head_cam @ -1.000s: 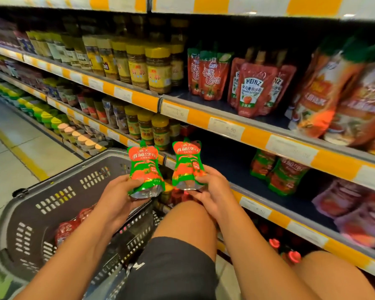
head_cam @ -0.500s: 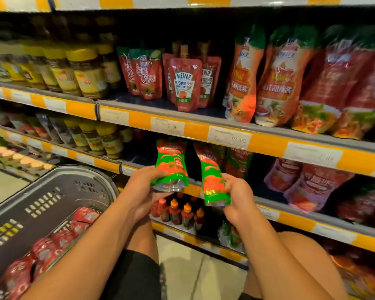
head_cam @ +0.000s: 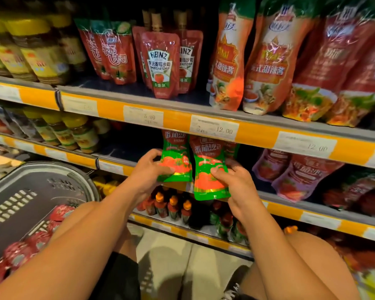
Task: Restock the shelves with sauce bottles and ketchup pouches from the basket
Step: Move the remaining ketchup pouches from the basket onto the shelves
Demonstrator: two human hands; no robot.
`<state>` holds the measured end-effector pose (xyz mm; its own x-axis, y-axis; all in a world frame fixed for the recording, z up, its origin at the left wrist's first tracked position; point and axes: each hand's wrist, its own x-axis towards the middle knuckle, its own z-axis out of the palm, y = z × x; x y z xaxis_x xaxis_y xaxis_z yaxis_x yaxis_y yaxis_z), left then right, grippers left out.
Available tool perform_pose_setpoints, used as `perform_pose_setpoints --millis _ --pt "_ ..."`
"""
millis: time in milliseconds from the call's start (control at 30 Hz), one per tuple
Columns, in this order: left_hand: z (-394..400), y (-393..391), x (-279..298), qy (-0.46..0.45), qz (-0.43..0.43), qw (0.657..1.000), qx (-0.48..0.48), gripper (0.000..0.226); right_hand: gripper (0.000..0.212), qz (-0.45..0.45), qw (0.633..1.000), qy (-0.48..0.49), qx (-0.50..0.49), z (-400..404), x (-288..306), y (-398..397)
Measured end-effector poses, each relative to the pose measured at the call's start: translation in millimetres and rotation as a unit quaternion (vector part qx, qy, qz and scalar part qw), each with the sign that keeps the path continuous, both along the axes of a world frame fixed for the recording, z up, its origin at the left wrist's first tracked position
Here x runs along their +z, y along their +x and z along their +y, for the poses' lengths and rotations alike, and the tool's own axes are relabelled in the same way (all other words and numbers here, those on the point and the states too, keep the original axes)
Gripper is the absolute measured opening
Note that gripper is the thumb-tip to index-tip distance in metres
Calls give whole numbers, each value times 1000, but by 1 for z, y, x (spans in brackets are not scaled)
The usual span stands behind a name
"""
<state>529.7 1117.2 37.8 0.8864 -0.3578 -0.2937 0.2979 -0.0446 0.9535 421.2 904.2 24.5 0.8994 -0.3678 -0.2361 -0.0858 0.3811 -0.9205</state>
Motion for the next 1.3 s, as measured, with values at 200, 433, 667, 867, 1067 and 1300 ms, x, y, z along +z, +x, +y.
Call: perform_pose_setpoints --millis 200,433,667,867,1067,1300 --pt "-28 14 -4 0 -4 1000 -7 63 43 -26 998 -54 16 0 -10 8" --pt "-49 34 -19 52 -38 997 47 58 41 -46 992 -112 -22 -7 -14 15" --pt "-73 45 -26 40 -70 996 29 57 42 -89 969 -215 -85 -13 -17 18" --pt "-89 59 -35 112 -152 981 -49 62 37 -60 939 -311 -133 -21 -24 17" --pt "-87 61 -32 136 -167 976 -47 59 45 -15 919 -366 -142 -22 -30 19" --pt "-90 56 -28 141 -160 977 -29 85 59 35 889 -439 -124 -21 -33 16"
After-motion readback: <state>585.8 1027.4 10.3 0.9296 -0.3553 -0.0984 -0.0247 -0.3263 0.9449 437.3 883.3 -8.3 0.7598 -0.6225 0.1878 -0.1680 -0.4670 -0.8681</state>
